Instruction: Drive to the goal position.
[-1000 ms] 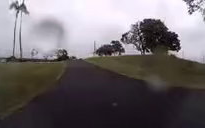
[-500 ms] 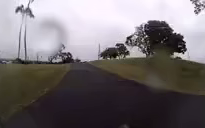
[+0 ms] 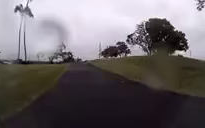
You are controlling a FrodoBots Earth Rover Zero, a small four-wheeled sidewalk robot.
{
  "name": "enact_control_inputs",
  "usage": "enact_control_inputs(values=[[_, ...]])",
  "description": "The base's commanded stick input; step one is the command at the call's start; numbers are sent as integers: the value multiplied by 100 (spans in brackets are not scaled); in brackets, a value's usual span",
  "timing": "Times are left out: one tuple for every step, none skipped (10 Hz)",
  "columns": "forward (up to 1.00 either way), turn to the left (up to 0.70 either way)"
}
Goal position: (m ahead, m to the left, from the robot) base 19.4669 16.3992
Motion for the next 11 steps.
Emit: enact_control_inputs(values=[[85,0],[85,0],[85,22],[85,28],[85,16],[85,5],[85,0],[85,0],[85,0],[85,0],[85,0]])
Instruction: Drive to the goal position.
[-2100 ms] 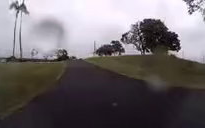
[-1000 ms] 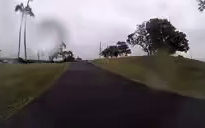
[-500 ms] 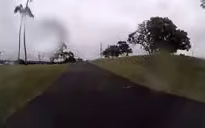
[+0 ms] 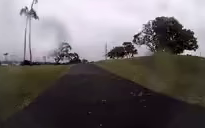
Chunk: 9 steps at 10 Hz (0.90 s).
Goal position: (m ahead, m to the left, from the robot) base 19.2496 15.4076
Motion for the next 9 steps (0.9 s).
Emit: enact_control_inputs(values=[[85,0],[85,0],[85,0],[85,0],[85,0],[85,0],[85,0],[85,0],[85,0]])
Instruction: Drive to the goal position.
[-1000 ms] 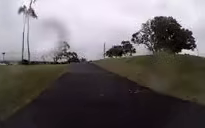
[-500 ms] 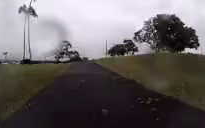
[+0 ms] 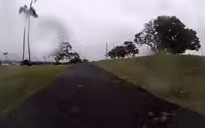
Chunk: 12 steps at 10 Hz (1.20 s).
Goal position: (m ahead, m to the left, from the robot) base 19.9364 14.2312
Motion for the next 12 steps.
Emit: enact_control_inputs(values=[[85,0],[85,0],[85,0],[85,0],[85,0],[85,0],[85,0],[85,0],[85,29],[85,34],[85,24],[85,13]])
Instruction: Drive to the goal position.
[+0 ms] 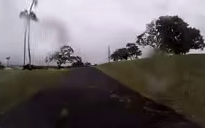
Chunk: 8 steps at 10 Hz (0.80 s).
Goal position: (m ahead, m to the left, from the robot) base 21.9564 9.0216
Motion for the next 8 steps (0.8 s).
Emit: enact_control_inputs(values=[[85,2],[85,1],[85,0],[85,0],[85,0],[85,0],[85,0],[85,0]])
